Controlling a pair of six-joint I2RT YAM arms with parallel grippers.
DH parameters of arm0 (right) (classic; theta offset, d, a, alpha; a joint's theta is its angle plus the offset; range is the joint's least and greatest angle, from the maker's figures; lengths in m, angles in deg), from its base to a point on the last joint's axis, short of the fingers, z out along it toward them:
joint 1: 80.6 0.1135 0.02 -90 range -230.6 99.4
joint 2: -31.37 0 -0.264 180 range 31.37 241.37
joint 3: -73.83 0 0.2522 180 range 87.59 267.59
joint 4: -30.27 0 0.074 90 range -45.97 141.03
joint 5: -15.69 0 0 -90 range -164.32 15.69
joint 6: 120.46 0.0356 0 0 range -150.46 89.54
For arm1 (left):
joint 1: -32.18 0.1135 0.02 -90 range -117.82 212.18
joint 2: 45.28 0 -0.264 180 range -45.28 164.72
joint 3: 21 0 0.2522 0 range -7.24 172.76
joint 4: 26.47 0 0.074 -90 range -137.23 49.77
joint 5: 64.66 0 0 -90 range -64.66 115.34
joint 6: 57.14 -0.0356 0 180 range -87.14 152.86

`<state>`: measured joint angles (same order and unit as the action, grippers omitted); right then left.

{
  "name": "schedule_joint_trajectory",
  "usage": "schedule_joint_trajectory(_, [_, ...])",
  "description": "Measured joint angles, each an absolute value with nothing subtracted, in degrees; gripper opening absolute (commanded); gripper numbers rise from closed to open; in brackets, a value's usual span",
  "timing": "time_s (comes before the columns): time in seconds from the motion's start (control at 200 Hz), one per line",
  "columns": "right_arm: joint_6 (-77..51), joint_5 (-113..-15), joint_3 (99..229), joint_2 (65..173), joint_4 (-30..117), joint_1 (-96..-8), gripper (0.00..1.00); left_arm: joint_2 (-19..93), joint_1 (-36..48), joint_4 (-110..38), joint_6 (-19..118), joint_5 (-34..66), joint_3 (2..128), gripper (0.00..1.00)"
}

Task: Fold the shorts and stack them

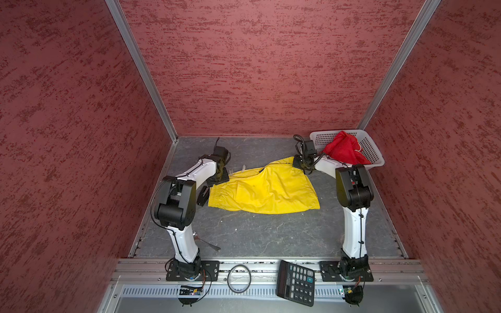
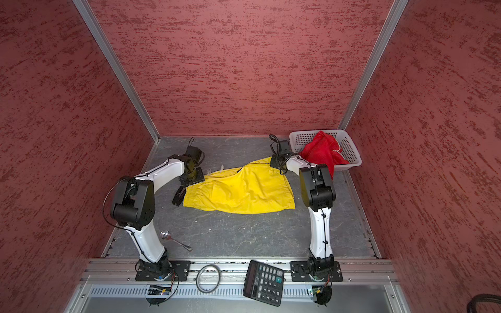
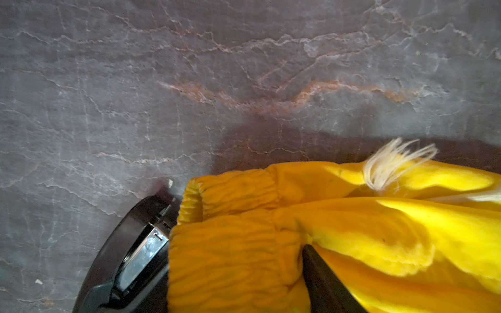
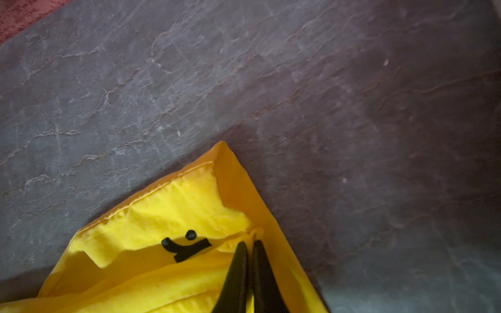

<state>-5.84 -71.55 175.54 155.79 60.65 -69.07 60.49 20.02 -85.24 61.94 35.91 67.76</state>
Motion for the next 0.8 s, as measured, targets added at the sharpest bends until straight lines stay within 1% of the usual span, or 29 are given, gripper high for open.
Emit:
schedule_joint_trajectory(0.165, [-6.06, -74.22, 175.84, 153.50, 60.76, -69.07, 0.07, 60.52, 20.02, -85.20, 61.94, 35.91, 67.76, 0.62])
schedule_joint_trajectory(0.321, [-6.06, -75.42, 178.77, 151.35, 60.28, -69.07, 0.07, 60.56, 20.02, -85.16, 61.94, 35.89, 67.76, 0.62])
schedule_joint_trajectory(0.391, [-5.82, -75.48, 180.69, 151.31, 59.64, -69.07, 0.12, 60.58, 19.99, -85.13, 61.92, 35.80, 67.76, 0.62])
schedule_joint_trajectory(0.476, [-5.40, -75.48, 182.66, 151.59, 59.18, -69.07, 0.13, 60.58, 19.97, -85.16, 61.92, 35.80, 67.76, 0.62])
schedule_joint_trajectory(0.576, [-4.97, -75.48, 186.99, 154.33, 58.64, -69.07, 0.14, 60.58, 19.97, -85.16, 61.92, 35.82, 67.76, 0.62])
schedule_joint_trajectory(0.596, [-4.95, -75.48, 187.97, 155.14, 58.59, -69.07, 0.13, 60.60, 19.97, -85.16, 61.89, 35.80, 67.76, 0.62])
schedule_joint_trajectory(0.641, [-4.84, -75.48, 189.72, 156.77, 58.62, -69.07, 0.07, 60.60, 19.97, -85.16, 61.89, 35.82, 67.76, 0.62])
schedule_joint_trajectory(0.716, [-4.77, -75.48, 192.37, 159.77, 58.97, -69.09, 0.02, 60.86, 19.97, -85.13, 61.89, 35.82, 67.76, 0.62])
schedule_joint_trajectory(0.801, [-4.73, -75.42, 194.75, 162.92, 59.97, -69.09, 0.03, 61.48, 19.97, -85.07, 61.83, 35.82, 67.78, 0.62])
